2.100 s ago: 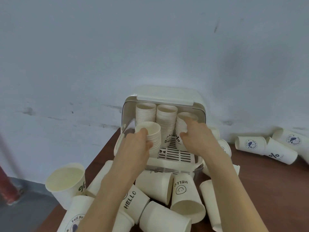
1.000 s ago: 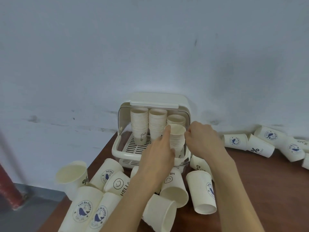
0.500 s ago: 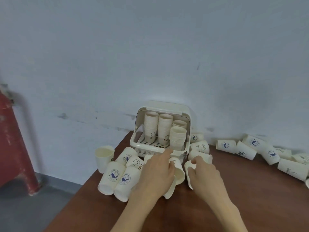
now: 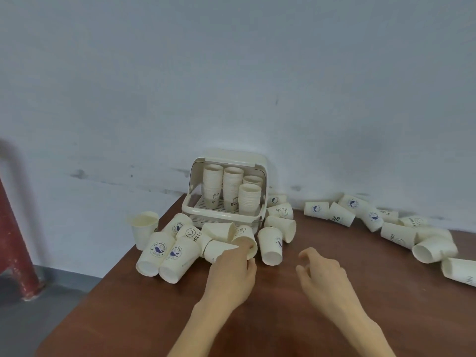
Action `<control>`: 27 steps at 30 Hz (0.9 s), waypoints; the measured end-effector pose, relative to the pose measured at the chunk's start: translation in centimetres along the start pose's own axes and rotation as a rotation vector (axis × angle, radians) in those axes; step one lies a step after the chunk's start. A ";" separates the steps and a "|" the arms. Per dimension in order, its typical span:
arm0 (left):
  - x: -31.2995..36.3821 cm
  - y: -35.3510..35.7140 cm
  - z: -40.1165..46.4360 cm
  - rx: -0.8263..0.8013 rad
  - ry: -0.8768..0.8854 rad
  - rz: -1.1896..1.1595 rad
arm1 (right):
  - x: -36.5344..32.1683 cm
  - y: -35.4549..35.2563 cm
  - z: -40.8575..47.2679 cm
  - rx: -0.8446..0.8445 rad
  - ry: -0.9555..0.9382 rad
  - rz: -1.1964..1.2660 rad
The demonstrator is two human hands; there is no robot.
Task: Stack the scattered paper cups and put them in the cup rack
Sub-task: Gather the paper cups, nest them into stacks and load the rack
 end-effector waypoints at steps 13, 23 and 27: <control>1.7 4.1 -0.9 -0.098 -0.026 -0.038 | 3.1 0.5 -0.4 -0.009 0.026 0.067; 0.2 3.0 -2.0 -0.094 -0.033 0.014 | -0.2 3.3 11.5 -0.143 -0.023 -0.007; -0.4 2.5 -2.3 -0.101 -0.014 0.026 | -2.0 4.7 14.5 -0.264 -0.090 -0.108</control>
Point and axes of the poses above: each hand's wrist, its own z-axis towards the middle knuckle, its own y-axis out of the palm, x = y × z, the point moved 7 cm from there along z, towards the middle knuckle, and after that the axes turned 7 degrees about -x, right-handed, at the moved point
